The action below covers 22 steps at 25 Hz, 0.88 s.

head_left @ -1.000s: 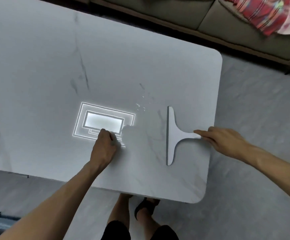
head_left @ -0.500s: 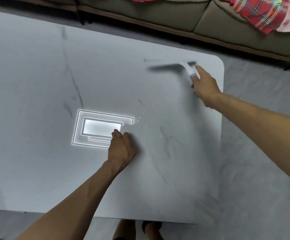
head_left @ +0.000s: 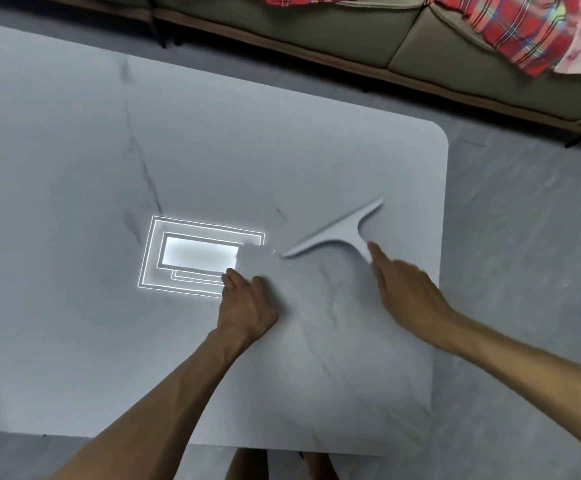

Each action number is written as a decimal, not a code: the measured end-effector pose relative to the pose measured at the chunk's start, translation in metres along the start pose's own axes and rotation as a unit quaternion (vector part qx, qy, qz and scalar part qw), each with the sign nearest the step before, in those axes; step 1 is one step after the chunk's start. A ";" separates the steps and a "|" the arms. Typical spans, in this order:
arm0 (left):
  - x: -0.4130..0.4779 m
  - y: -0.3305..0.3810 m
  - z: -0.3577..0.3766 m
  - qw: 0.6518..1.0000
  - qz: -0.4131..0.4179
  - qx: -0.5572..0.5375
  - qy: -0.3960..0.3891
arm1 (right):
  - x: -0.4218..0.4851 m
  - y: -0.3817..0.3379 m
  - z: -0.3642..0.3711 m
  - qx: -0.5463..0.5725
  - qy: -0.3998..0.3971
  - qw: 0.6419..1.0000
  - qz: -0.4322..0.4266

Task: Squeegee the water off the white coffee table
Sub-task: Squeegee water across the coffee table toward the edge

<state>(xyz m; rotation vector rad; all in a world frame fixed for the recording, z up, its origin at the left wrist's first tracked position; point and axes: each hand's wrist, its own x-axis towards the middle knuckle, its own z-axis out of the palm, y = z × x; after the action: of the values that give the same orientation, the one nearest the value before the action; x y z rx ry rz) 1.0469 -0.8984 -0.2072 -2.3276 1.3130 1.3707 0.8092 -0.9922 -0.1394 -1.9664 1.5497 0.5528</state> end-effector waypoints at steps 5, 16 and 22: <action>0.003 0.001 0.002 1.000 -0.002 0.011 -0.010 | 0.007 0.003 -0.039 0.052 0.083 0.995 -0.023; -0.001 -0.007 0.000 0.999 0.017 -0.004 0.036 | 0.066 -0.070 -0.002 -0.013 0.076 0.982 -0.175; -0.004 0.000 0.006 0.999 0.009 0.009 0.046 | -0.007 0.053 0.010 -0.117 0.002 0.984 -0.132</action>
<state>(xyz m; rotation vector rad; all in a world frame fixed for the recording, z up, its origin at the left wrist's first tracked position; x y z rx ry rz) 1.0422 -0.8923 -0.2075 -2.3983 1.3690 1.2661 0.7566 -0.9896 -0.1517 -2.3057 1.2430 0.6410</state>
